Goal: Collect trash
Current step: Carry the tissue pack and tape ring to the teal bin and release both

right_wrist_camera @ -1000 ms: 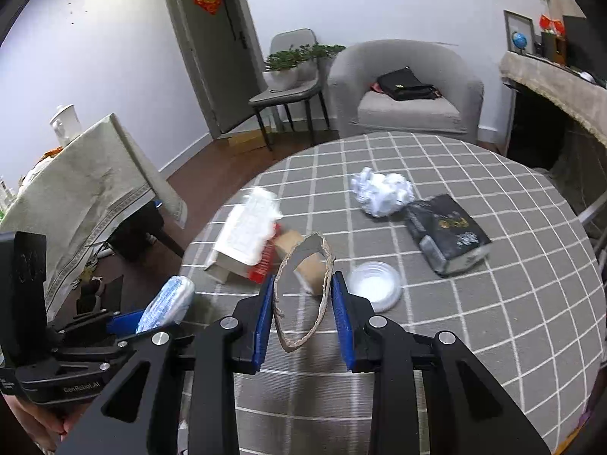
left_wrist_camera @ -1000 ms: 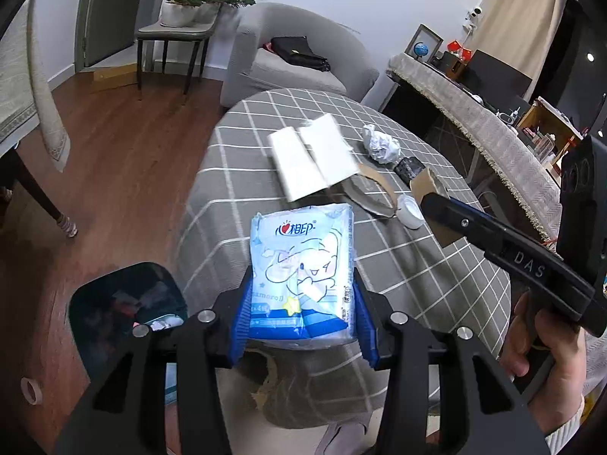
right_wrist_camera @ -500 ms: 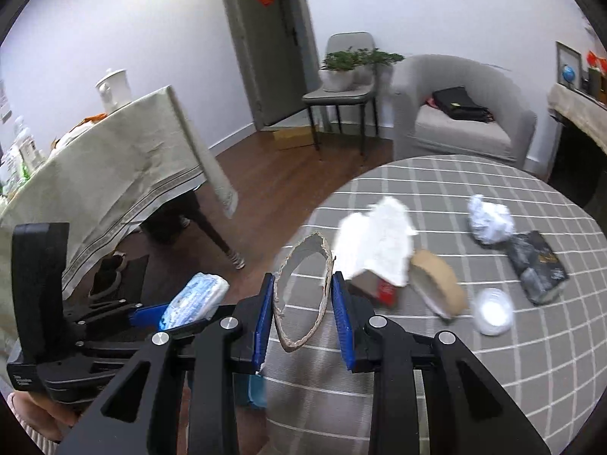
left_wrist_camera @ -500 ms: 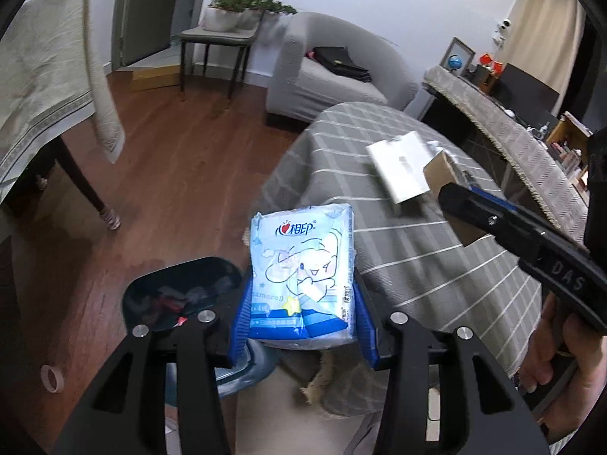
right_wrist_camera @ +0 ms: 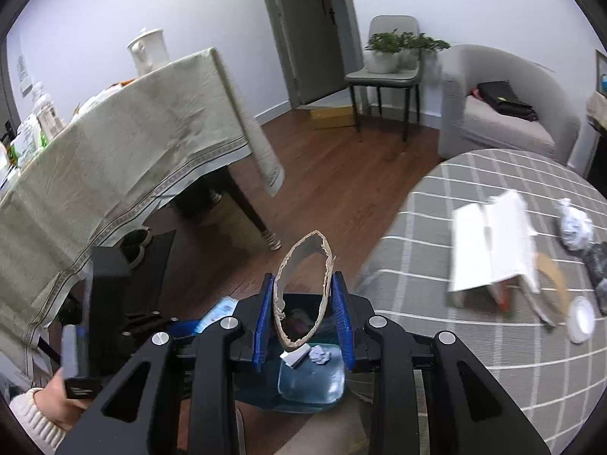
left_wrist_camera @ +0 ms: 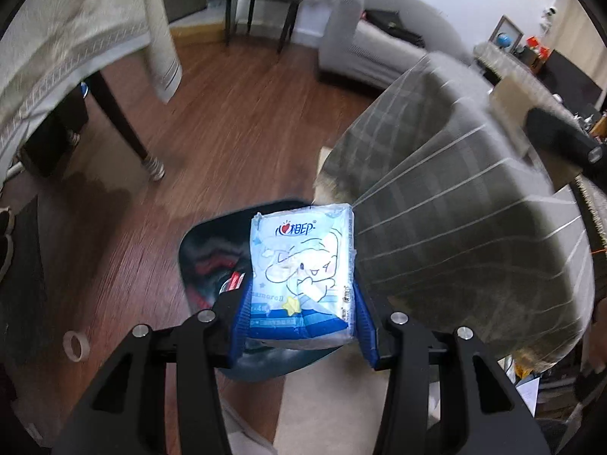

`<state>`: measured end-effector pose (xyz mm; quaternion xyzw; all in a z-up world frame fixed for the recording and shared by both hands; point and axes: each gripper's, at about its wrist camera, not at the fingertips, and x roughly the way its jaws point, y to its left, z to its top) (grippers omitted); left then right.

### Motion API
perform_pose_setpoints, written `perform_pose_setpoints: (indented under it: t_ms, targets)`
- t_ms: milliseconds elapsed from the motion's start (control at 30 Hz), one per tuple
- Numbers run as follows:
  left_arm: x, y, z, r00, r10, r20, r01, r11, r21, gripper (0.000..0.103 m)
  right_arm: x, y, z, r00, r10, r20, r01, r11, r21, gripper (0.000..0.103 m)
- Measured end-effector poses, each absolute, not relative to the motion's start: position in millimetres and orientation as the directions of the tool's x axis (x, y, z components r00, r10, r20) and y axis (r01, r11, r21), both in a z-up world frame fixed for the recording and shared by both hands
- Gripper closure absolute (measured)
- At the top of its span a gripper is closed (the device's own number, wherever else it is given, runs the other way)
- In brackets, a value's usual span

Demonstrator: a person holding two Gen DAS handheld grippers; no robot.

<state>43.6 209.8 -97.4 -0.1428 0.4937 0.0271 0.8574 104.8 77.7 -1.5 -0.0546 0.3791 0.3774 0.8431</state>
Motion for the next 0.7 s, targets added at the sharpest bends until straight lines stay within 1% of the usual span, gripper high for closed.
perform_pose_setpoints:
  t_ms: [200, 567, 633, 700]
  targets:
    - [37, 231, -130, 0.441, -0.086, -0.893, -0.222, 0.954, -0.201, 0.053, 99, 107, -14, 0.372, 0.604, -0.705, -0.702, 0.68, 0.212, 0.073]
    - [32, 239, -161, 0.366, -0.105, -0.925, -0.208, 0.959, -0.191, 0.051, 99, 137, -43, 0.294, 0.572, -0.766, -0.711, 0.667, 0.225, 0.073]
    - [32, 239, -160, 0.37, -0.106, -0.923, -0.203, 0.96, -0.192, 0.046, 99, 141, -48, 0.286, 0.562, -0.776, -0.709, 0.669, 0.223, 0.073]
    - [30, 241, -158, 0.382, -0.11, -0.918, -0.204, 0.958, -0.199, 0.044, 100, 145, -51, 0.282, 0.553, -0.784, -0.708, 0.671, 0.218, 0.073]
